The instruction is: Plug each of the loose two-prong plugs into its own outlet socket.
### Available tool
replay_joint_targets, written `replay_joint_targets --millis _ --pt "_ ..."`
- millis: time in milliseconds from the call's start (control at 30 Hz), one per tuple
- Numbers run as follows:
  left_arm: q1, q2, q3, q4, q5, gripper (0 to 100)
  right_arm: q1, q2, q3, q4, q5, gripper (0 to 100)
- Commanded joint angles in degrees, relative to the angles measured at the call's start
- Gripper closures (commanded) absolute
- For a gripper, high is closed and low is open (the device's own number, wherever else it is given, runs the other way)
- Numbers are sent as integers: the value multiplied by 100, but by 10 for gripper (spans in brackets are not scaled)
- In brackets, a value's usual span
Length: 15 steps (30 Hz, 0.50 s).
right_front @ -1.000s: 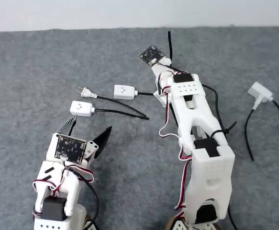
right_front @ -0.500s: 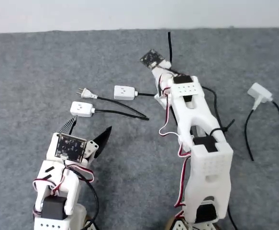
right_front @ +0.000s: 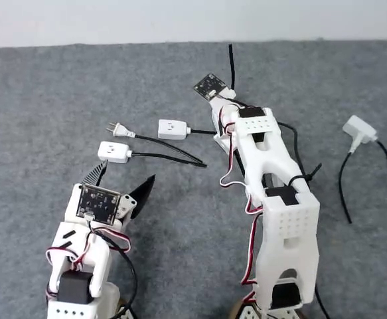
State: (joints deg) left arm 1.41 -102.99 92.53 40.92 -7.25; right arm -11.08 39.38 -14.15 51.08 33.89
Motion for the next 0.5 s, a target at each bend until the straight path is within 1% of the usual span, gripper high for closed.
replay_joint_targets --millis 0,333,467 --pt "35 18 -57 -176 26 651 -22 22 -132 -40 70 990" --pt "35 18 -57 -176 26 651 40 -13 -527 804 62 990" --pt "35 18 -57 -176 26 651 224 -426 -624 1015 26 990"
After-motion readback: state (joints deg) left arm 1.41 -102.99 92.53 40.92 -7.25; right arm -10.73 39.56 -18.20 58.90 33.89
